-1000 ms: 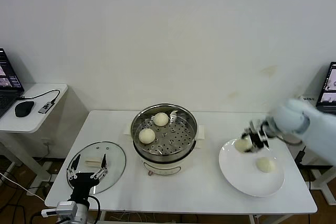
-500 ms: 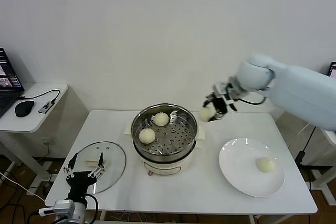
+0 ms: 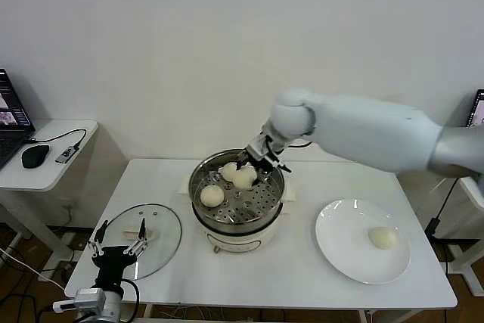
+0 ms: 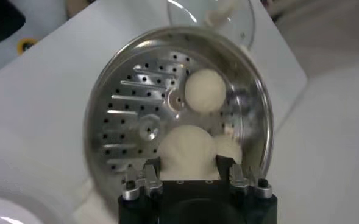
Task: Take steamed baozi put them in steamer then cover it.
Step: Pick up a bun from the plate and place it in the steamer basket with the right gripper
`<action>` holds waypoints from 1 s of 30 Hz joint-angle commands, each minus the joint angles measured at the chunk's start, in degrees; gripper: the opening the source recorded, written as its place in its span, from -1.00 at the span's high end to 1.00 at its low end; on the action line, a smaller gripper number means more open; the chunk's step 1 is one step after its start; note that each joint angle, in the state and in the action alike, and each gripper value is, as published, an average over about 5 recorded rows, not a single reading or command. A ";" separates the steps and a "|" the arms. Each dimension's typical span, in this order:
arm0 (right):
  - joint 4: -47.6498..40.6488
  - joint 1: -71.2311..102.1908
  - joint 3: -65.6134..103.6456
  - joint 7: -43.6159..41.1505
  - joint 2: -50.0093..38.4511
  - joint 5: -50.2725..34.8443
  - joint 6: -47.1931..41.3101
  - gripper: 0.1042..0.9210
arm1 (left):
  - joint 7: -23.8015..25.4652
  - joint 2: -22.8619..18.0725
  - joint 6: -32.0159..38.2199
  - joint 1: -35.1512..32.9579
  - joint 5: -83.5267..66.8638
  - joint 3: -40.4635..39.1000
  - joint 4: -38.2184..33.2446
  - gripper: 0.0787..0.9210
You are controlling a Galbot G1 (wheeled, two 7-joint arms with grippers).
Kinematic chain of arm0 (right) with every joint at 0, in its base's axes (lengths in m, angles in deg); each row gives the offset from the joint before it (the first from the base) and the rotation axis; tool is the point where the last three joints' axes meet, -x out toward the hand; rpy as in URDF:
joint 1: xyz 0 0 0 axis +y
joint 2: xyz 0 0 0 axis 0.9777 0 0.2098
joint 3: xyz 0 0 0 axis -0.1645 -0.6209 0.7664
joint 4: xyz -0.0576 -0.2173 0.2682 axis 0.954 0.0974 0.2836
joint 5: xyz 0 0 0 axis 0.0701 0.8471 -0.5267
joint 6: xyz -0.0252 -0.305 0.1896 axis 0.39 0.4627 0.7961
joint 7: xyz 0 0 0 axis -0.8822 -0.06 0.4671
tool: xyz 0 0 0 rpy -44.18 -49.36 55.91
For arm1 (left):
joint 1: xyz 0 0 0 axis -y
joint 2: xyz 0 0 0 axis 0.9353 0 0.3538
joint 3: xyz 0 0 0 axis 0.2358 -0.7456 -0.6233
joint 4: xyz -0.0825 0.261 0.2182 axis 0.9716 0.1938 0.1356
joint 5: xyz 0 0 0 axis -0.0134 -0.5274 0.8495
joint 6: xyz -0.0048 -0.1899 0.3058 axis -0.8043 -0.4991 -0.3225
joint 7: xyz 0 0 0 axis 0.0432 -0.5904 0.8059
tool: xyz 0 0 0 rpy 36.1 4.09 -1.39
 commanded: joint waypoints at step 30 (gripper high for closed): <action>0.19 1.88 -4.11 -1.44 3.68 11.18 16.01 -0.35 | -0.15 -0.95 0.45 -0.16 0.82 -0.28 -0.49 -0.77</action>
